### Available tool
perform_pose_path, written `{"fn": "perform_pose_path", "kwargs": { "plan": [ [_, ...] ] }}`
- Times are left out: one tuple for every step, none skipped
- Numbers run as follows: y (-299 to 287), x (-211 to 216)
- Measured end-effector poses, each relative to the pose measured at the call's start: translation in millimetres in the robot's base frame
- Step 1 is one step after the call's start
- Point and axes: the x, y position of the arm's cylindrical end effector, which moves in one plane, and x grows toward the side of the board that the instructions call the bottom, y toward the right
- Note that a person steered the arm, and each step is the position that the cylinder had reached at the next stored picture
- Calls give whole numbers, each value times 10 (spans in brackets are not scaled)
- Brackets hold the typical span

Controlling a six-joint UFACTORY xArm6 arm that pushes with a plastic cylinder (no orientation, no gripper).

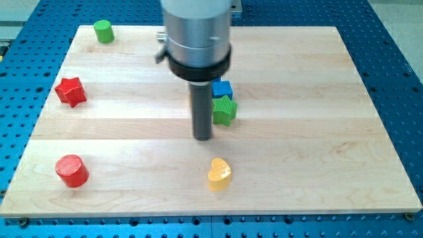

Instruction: Push the green star to the bottom right of the yellow hexagon

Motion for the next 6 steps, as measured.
{"fn": "perform_pose_path", "kwargs": {
  "plan": [
    [455, -169],
    [144, -209],
    [35, -179],
    [145, -46],
    [718, 114],
    [903, 798]
  ]
}}
